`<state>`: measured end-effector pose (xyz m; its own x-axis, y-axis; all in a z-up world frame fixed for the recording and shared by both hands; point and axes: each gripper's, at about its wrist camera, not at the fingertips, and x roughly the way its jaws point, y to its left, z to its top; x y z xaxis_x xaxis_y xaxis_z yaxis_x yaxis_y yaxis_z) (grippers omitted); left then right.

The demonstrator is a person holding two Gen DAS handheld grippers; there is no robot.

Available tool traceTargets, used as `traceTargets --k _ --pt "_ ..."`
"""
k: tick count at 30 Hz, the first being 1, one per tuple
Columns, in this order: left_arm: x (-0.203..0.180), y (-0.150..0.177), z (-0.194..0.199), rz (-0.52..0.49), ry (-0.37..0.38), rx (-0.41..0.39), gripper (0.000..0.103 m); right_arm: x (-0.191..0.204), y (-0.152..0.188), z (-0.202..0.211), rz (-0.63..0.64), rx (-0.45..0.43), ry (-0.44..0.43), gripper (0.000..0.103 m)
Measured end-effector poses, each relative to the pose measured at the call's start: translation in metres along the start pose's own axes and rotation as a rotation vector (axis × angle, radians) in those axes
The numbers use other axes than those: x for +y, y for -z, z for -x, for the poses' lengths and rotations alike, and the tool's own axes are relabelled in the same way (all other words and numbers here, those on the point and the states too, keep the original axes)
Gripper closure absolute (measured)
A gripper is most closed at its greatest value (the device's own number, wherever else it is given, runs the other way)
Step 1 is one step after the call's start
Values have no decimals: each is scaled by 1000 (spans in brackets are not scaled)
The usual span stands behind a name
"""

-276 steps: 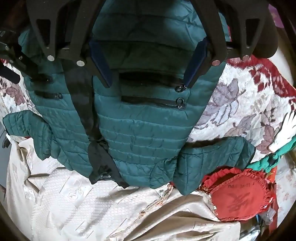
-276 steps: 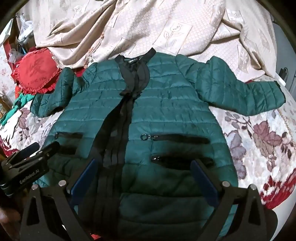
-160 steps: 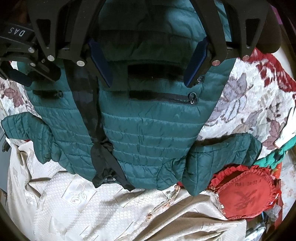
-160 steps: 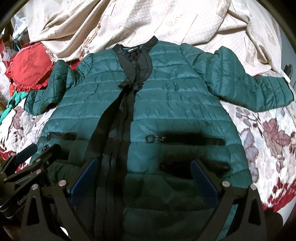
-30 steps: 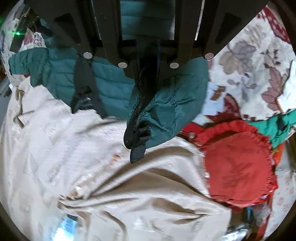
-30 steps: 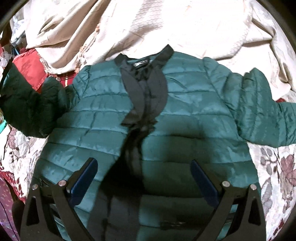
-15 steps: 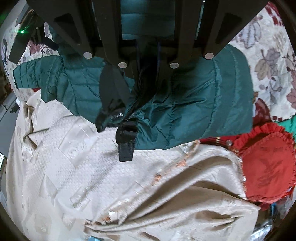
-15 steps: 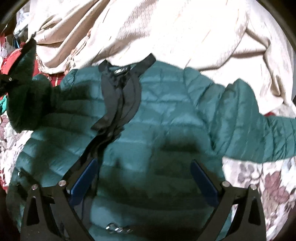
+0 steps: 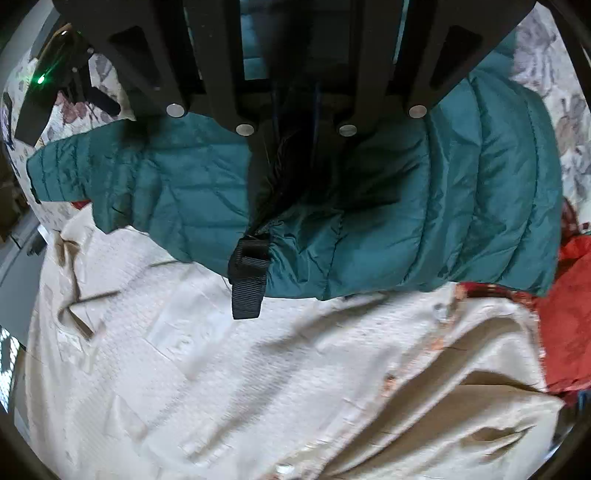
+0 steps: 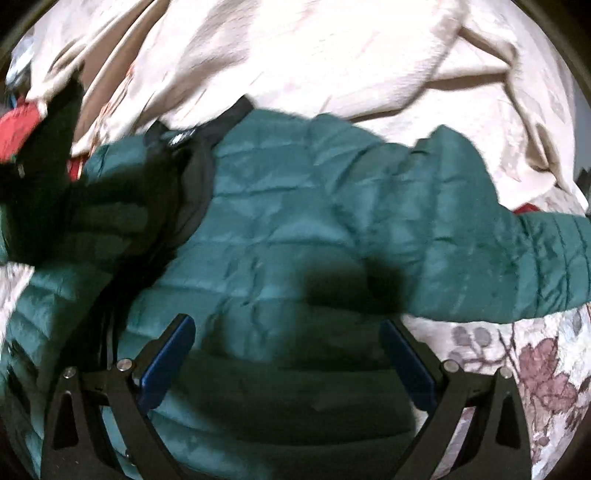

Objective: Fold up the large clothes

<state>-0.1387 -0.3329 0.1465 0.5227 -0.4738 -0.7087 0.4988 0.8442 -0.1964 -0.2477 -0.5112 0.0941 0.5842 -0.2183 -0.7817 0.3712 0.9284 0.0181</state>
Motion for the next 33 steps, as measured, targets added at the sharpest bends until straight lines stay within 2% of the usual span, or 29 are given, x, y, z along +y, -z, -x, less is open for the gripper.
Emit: traceTargets --k 5,15,19,21,23,24,25,27,28,29,30,33 --pt "-28 0 -17 -27 53 24 103 -29 -4 6 -86 -12 24 1" --pt "-64 -3 -40 -37 164 52 103 -64 -2 0 -226 36 -19 1" --pt "-72 -3 -48 -44 232 65 103 -67 -1 -4 -237 48 -17 1" --pt "-72 -2 -58 -44 279 98 103 -68 -2 -5 -237 48 -9 1" --pt "-67 0 -69 -32 292 126 103 -69 -1 -6 -243 52 -9 1" --pt "-63 0 -72 -25 306 132 95 -69 -1 -7 -247 57 -11 1" --pt "-60 1 -75 -18 335 139 92 -70 0 -8 -252 61 -12 1" --pt "-53 1 -79 18 423 171 78 -71 0 -8 -256 63 -13 1" --pt "-49 0 -77 40 445 182 73 -71 0 -8 -256 62 -14 1" --pt "-46 0 -74 49 449 180 64 -72 1 -7 -257 60 -14 1" --pt "-44 0 -69 50 453 176 61 -72 1 -7 -259 58 -15 1" --pt "-29 -1 -45 34 458 150 61 -77 4 -4 -271 54 -21 1"
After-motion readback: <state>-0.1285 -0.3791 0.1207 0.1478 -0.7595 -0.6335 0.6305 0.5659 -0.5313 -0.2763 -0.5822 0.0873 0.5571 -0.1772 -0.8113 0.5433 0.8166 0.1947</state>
